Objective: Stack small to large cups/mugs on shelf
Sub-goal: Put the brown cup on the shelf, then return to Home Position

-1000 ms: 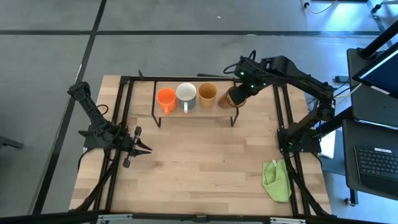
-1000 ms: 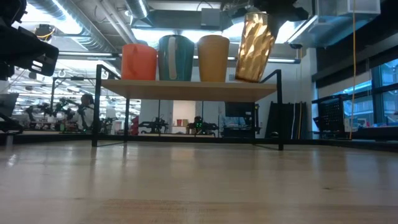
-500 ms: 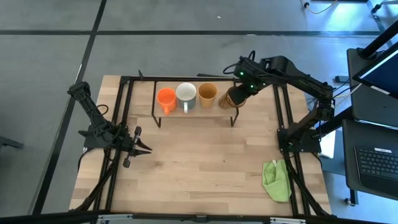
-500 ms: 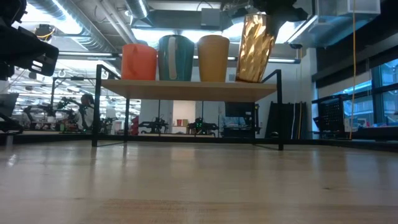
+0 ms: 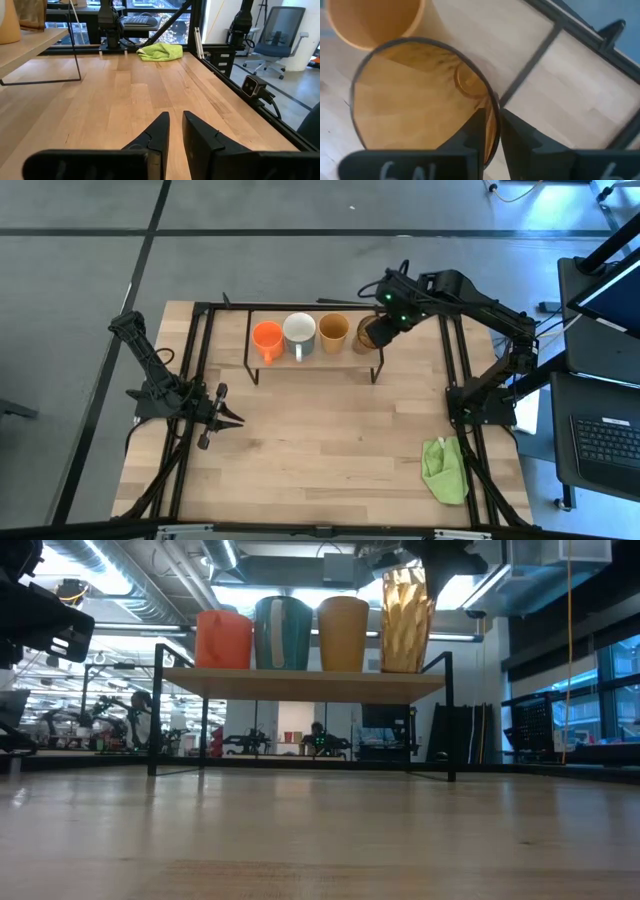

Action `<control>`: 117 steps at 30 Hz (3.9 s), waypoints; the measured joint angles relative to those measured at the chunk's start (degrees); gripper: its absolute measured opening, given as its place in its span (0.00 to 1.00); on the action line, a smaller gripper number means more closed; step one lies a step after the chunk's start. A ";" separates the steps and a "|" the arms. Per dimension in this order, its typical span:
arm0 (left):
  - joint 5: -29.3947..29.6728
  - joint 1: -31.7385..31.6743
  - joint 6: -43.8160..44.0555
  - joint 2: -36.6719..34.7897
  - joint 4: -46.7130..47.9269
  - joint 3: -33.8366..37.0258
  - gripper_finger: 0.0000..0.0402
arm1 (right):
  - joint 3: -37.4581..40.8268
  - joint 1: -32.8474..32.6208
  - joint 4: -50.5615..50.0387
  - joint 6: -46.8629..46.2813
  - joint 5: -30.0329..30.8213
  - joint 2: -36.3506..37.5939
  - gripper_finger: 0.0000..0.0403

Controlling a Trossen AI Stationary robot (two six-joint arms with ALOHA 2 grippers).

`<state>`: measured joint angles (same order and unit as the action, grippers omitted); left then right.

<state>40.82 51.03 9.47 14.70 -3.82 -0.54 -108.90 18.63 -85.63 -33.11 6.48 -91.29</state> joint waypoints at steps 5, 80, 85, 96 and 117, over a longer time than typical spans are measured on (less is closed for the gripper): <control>0.00 0.00 0.02 0.02 0.00 0.00 0.12 | 0.00 0.00 3.99 1.85 0.00 0.02 0.14; 0.00 0.02 0.00 0.02 -0.02 0.00 0.11 | 107.87 -21.64 106.87 21.84 -8.32 87.17 0.14; 0.00 0.00 0.00 0.02 -0.02 0.00 0.13 | 108.27 -21.66 100.37 21.46 -11.28 87.15 0.14; 0.00 0.00 0.00 0.02 -0.02 0.00 0.12 | 108.30 -21.66 95.87 21.42 -11.54 87.17 0.14; 0.00 0.01 0.00 0.02 -0.02 0.00 0.11 | 108.30 -21.66 95.94 21.50 -11.63 87.19 0.14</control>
<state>40.82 51.03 9.47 14.72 -3.84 -0.54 -0.60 -3.03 10.31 -11.62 -5.15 -4.10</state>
